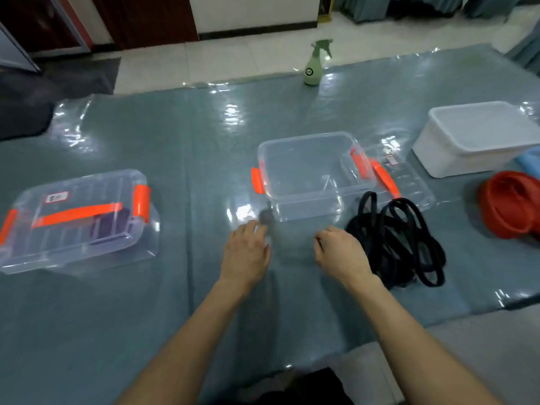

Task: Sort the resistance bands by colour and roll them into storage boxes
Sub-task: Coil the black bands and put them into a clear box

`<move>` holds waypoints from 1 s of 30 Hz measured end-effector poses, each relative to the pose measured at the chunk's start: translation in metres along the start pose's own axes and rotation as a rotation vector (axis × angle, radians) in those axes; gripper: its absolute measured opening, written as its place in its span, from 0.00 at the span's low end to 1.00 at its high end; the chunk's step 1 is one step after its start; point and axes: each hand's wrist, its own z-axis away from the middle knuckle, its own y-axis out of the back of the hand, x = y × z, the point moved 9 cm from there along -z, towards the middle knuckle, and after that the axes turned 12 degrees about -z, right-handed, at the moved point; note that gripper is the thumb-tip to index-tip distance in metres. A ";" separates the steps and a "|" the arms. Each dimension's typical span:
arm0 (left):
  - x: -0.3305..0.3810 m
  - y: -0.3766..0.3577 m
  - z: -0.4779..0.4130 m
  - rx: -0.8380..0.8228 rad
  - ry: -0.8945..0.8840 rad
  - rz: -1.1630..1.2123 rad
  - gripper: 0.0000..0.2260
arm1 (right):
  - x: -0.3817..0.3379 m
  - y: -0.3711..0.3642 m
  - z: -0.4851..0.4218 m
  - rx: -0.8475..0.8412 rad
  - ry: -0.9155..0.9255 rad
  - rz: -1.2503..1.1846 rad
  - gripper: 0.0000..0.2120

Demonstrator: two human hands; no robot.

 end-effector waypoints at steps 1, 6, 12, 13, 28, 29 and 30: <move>0.024 -0.019 -0.003 -0.071 -0.002 -0.024 0.20 | 0.024 0.009 0.001 0.015 0.004 -0.020 0.13; 0.094 -0.093 0.003 -0.353 0.041 -0.125 0.32 | 0.132 0.055 0.009 0.192 -0.019 -0.139 0.14; 0.101 -0.099 0.006 -0.413 0.130 -0.116 0.33 | 0.229 0.020 0.013 -0.119 -0.275 0.024 0.63; 0.101 -0.099 0.006 -0.426 0.136 -0.117 0.33 | 0.236 0.009 0.016 -0.191 -0.283 0.017 0.63; 0.110 -0.097 0.018 -0.539 0.152 -0.063 0.35 | 0.223 0.063 0.030 0.301 -0.109 -0.352 0.34; 0.109 -0.095 0.018 -0.554 0.140 -0.053 0.36 | 0.219 0.072 0.032 0.327 -0.087 -0.385 0.33; 0.108 -0.092 0.017 -0.572 0.127 -0.036 0.37 | 0.214 0.083 0.033 0.348 -0.074 -0.411 0.32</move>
